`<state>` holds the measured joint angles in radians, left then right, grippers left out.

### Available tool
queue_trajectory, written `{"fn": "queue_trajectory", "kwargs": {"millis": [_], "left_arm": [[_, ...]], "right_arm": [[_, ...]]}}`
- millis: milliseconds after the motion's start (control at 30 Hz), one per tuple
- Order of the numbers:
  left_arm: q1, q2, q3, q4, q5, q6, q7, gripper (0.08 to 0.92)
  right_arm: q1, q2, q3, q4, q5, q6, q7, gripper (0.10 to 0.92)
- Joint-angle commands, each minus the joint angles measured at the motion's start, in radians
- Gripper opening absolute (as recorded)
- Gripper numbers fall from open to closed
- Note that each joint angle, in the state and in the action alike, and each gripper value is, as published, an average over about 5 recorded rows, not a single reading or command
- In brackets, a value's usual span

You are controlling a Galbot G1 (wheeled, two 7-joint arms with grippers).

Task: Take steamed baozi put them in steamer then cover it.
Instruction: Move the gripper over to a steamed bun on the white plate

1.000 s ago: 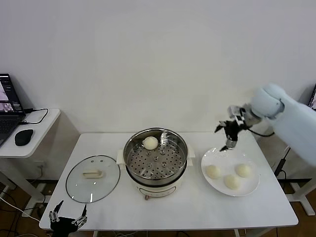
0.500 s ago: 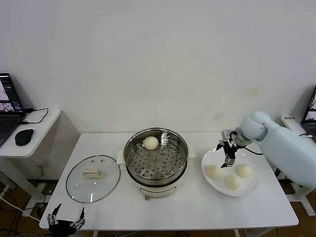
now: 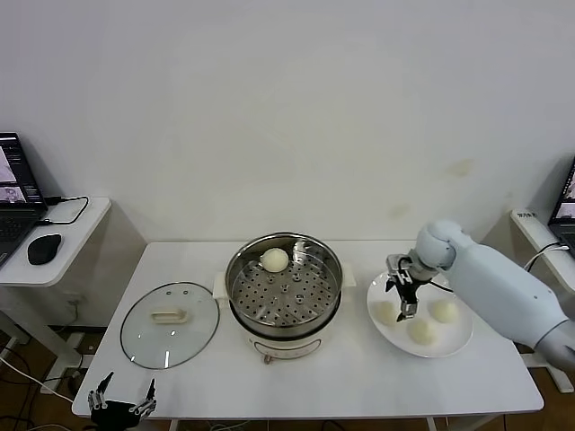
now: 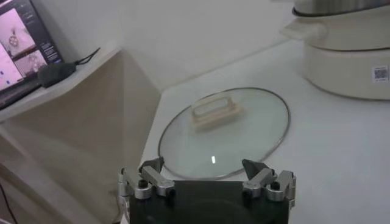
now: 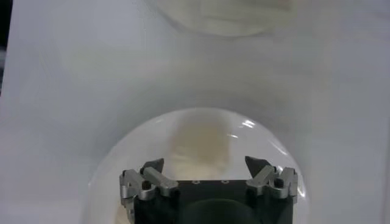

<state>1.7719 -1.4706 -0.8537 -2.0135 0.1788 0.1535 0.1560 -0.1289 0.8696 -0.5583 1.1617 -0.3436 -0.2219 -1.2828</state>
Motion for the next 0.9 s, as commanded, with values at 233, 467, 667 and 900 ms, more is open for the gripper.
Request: {"fn": "queue_trajectory", "kwargs": {"millis": [233, 467, 667, 900], "left_arm": [[0.006, -0.005, 0.002, -0.006, 0.003, -0.001, -0.002, 0.823], [0.014, -0.008, 0.003, -0.012, 0.006, -0.001, -0.003, 0.823], [0.018, -0.003, 0.006, -0.019, 0.009, -0.001, -0.005, 0.823], [0.017, 0.002, 0.007, -0.022, 0.011, 0.0, -0.003, 0.823]], "right_arm": [[-0.028, 0.035, 0.012, -0.038, -0.043, 0.005, 0.059, 0.823], [-0.035, 0.035, 0.019, -0.035, -0.06, -0.003, 0.059, 0.823], [-0.039, 0.035, 0.02, -0.033, -0.054, -0.012, 0.065, 0.822], [-0.048, 0.033, 0.026, -0.035, -0.049, -0.022, 0.068, 0.823]]}}
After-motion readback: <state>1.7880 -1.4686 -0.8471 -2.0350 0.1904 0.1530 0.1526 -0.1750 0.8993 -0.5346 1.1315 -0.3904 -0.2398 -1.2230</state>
